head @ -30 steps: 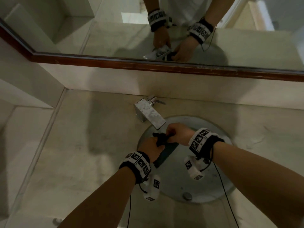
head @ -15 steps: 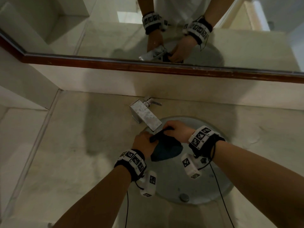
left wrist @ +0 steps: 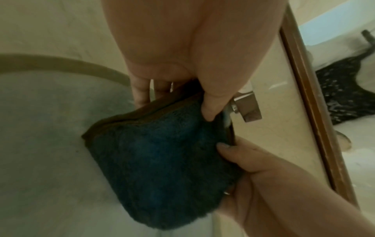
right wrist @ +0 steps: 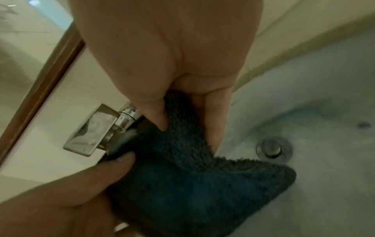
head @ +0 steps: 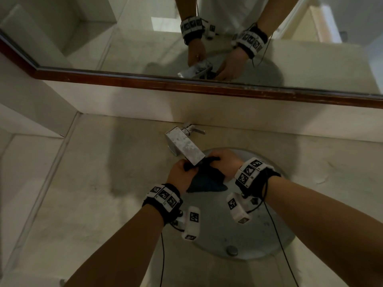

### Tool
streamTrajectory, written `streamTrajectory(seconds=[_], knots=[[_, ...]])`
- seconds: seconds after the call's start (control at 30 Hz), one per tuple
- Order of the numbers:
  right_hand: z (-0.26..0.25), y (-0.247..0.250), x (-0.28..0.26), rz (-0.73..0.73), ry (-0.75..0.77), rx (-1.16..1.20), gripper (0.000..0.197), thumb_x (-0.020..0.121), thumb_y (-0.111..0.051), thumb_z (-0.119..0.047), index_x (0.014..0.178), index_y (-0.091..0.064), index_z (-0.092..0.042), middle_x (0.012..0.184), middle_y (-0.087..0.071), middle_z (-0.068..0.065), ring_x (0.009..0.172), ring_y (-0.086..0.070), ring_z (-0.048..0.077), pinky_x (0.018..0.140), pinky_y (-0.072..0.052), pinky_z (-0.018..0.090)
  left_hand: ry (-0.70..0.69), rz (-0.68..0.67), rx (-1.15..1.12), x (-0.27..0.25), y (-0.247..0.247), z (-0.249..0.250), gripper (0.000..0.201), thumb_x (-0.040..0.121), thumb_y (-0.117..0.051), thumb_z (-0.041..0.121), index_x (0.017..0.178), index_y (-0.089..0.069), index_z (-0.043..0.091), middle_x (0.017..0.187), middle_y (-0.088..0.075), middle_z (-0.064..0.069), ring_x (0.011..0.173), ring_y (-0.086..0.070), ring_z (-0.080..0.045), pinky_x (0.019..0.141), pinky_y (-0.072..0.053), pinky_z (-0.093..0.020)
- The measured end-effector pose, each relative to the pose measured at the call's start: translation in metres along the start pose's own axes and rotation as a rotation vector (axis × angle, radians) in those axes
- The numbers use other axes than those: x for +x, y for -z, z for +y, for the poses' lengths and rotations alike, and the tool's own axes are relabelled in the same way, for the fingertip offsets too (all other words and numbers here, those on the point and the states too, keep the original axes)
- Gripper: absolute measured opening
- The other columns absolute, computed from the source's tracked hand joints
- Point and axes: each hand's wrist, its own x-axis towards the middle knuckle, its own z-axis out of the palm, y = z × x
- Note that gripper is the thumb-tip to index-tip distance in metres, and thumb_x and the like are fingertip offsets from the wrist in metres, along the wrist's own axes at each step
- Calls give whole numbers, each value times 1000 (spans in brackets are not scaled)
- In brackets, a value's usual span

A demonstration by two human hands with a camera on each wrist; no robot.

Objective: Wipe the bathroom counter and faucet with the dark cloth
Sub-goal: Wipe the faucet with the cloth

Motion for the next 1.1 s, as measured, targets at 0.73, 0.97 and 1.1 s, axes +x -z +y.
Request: streamTrajectory(seconds=[0.73,0.97,1.1], knots=[[-12,-25,10,-54,-170,584,30,95,-56,-14,124,-57,-6,123,-62,23,113,-60,40,100,-47,55,-110,-331,114,-2,-16,-10,41,86,-70,7,124,-55,14,127,-55,-4,121,-52,-21,105,-40,-32],[-10,-14,11,-14,-211,677,29,99,-46,-6,126,-57,-3,127,-59,27,118,-56,42,94,-50,48,75,-229,119,5,-26,-25,21,86,-70,27,99,-66,11,101,-68,-10,93,-64,-25,82,-51,-32],[-12,-8,13,21,-236,667,27,102,-42,-7,123,-57,-2,127,-60,17,118,-56,34,108,-40,47,132,-279,184,8,-25,-30,26,83,-68,38,83,-64,12,94,-71,-12,88,-66,-26,87,-53,-39]])
